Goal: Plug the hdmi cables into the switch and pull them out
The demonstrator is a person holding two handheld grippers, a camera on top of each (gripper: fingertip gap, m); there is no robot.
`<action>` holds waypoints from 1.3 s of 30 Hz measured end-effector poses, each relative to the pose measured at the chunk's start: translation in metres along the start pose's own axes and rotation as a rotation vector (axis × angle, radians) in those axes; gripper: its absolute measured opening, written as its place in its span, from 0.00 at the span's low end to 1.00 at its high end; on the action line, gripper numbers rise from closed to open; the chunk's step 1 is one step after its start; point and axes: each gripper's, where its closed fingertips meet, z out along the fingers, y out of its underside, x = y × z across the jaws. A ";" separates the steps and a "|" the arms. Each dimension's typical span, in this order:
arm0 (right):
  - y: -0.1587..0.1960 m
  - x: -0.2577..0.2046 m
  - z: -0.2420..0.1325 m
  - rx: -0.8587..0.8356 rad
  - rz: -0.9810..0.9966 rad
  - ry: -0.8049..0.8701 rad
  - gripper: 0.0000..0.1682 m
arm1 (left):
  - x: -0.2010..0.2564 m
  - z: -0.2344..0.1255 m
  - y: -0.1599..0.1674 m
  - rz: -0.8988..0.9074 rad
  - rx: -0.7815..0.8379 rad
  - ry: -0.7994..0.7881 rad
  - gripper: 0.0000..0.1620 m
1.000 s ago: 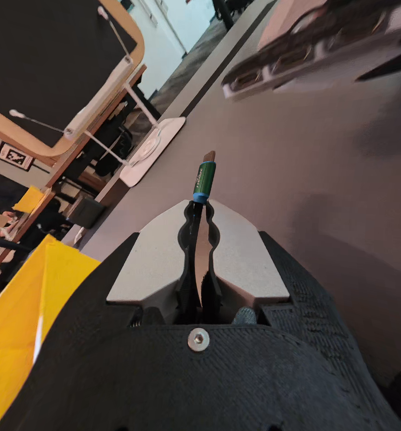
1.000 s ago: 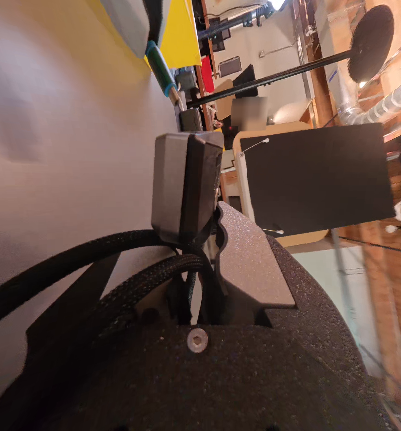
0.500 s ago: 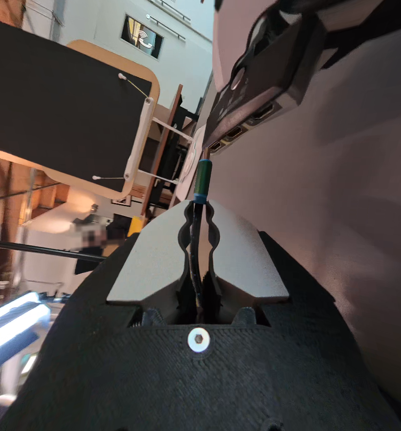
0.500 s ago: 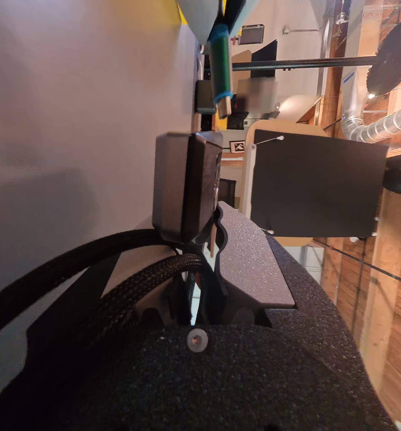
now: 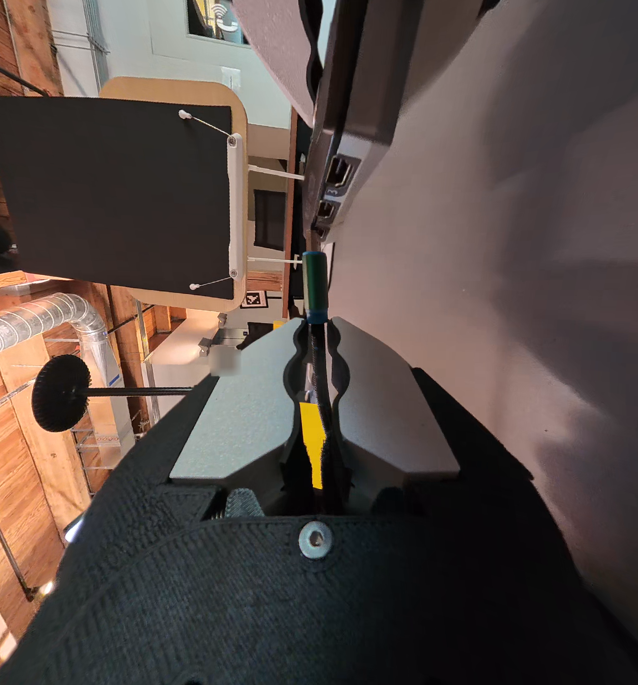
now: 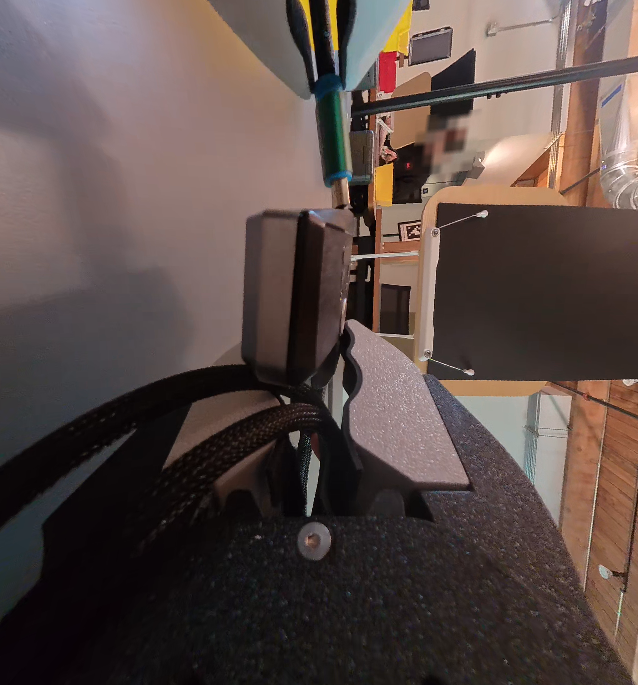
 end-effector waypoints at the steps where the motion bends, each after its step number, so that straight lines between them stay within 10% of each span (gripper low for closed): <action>1: 0.000 0.000 0.000 -0.001 -0.001 0.000 0.16 | 0.000 0.000 0.000 0.003 -0.002 -0.002 0.06; 17: 0.004 -0.028 0.001 0.006 -0.012 -0.173 0.15 | 0.033 0.006 -0.001 0.164 0.000 0.127 0.07; 29: 0.008 -0.038 0.002 -0.001 -0.068 -0.219 0.16 | 0.030 -0.012 -0.021 -0.859 0.318 0.928 0.29; 39: 0.008 -0.036 0.001 0.003 -0.076 -0.197 0.16 | 0.062 -0.010 -0.014 -1.043 0.189 1.510 0.16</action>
